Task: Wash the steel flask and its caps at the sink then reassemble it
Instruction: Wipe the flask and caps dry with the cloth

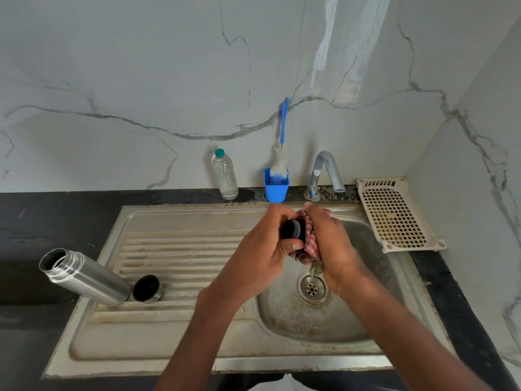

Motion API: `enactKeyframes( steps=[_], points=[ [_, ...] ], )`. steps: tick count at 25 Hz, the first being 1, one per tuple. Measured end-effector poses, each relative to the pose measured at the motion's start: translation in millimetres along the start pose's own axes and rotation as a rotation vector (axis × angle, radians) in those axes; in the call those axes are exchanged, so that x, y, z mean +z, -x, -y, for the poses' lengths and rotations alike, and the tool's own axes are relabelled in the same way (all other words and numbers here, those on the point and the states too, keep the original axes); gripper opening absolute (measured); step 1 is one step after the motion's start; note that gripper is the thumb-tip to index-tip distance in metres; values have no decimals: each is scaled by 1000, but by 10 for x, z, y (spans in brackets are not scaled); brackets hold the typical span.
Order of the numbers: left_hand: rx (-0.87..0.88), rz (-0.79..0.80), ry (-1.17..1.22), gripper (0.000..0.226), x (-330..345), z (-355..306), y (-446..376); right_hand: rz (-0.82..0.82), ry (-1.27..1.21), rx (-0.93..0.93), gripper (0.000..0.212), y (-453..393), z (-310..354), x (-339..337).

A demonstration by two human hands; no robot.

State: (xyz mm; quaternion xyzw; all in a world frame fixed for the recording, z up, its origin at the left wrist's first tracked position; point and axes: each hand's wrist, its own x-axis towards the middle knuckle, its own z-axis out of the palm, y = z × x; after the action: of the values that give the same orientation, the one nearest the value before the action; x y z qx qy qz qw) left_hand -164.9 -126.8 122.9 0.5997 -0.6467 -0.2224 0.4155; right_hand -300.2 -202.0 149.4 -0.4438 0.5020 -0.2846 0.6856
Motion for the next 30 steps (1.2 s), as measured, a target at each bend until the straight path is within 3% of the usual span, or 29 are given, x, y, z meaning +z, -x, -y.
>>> enactKeyframes(
  steps=[2, 4, 6, 7, 8, 10, 12, 13, 14, 15, 17, 19, 21, 22, 25, 26, 28, 30],
  points=[
    [-241, -62, 280, 38, 9, -62, -6, -200, 239, -402, 40, 16, -119, 4],
    [-434, -19, 482, 47, -5, -76, -16, -254, 503, -871, 31, 12, -227, -44],
    [-467, 22, 643, 38, 6, -60, 2, -196, 654, -1119, 29, -20, -298, -103],
    [-421, 18, 653, 31, 17, -60, 14, -174, 681, -1144, 30, -25, -321, -104],
    [-332, 7, 586, 23, 32, -59, 25, -168, 666, -1090, 30, -20, -327, -85],
    [-111, 11, 243, 5, 32, -5, 66, -158, 507, -683, 37, 3, -225, -17],
    [89, 37, -120, 22, 13, 47, 96, 16, 279, -123, 47, -17, -106, -41],
    [151, 42, -191, 31, 2, 66, 106, 107, 183, 48, 51, -36, -66, -82],
    [165, 41, -190, 34, 1, 62, 124, 143, 137, 103, 52, -35, -38, -101],
    [127, 31, -131, 32, 20, 56, 136, 110, 138, 60, 50, -31, -50, -102],
    [-111, -13, 162, 19, 55, -27, 116, -98, 297, -237, 44, -23, -173, -77],
    [-378, -39, 397, 40, 100, -93, 67, -228, 475, -633, 35, 17, -271, -45],
    [-392, -11, 419, 44, 117, -92, 70, -201, 514, -795, 31, 42, -318, -17],
    [-305, -3, 395, 37, 113, -87, 92, -168, 431, -700, 34, 41, -283, -14],
    [-90, 11, 314, 13, 55, 30, 136, 45, -122, 25, 48, -13, -84, -81],
    [-64, -1, 360, 14, 36, 83, 141, 90, -295, 150, 51, -31, -34, -142],
    [-160, -95, 613, 15, 48, 152, 123, 54, -397, 95, 52, -71, -42, -238],
    [-384, -212, 928, 27, 124, 137, 93, -39, -131, -235, 48, -15, -127, -182]
  ],
)
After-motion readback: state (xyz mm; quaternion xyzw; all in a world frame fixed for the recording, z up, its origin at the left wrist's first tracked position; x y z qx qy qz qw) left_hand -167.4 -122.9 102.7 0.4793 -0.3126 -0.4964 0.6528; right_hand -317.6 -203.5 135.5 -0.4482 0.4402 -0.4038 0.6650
